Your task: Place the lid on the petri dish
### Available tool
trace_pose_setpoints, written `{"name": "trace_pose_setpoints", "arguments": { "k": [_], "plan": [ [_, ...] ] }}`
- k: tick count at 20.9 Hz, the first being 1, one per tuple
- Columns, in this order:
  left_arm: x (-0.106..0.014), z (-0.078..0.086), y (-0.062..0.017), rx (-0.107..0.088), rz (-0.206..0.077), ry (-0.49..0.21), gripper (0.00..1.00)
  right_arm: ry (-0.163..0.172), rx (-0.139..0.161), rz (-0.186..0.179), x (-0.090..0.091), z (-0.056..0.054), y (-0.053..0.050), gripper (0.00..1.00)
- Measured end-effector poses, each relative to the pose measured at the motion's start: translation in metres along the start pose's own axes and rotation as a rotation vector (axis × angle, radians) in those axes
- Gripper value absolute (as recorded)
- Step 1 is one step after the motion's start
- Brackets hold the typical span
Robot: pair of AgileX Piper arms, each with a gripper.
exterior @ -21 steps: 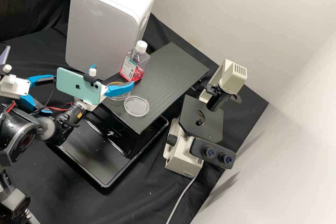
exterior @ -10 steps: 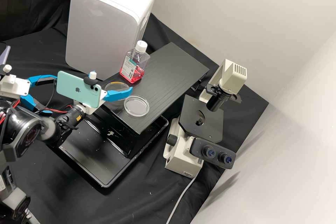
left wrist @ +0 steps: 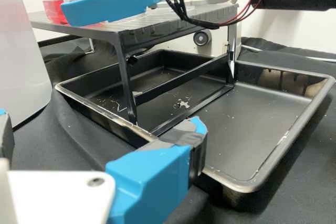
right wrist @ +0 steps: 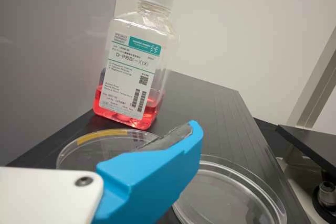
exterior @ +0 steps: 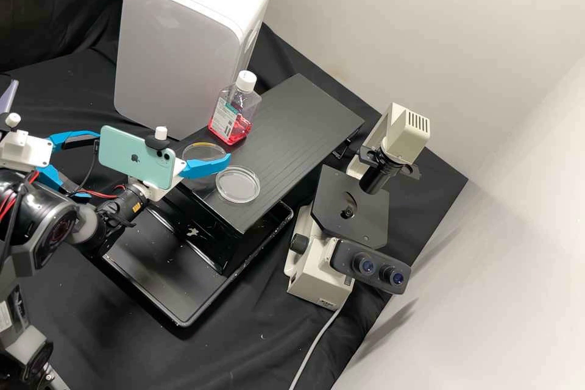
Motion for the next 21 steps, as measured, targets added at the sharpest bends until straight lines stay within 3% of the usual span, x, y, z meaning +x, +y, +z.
{"name": "trace_pose_setpoints", "arguments": {
  "k": [6,9,15,21],
  "plan": [
    [0.0,0.0,0.0,0.0,0.0,0.0,1.0,-0.009,-0.001,0.006,0.001,0.003,0.001,1.0],
    [0.0,0.0,0.0,0.0,0.0,0.0,1.0,-0.038,-0.004,0.0,0.002,0.011,-0.002,1.0],
    [0.0,0.0,-0.0008,0.0,-0.003,0.001,1.0,-0.084,-0.008,0.035,0.0,0.026,0.004,1.0],
    [0.0,0.0,-0.0008,0.0,-0.003,0.001,1.0,-0.083,-0.01,0.04,0.001,0.028,0.002,1.0]
  ]
}}
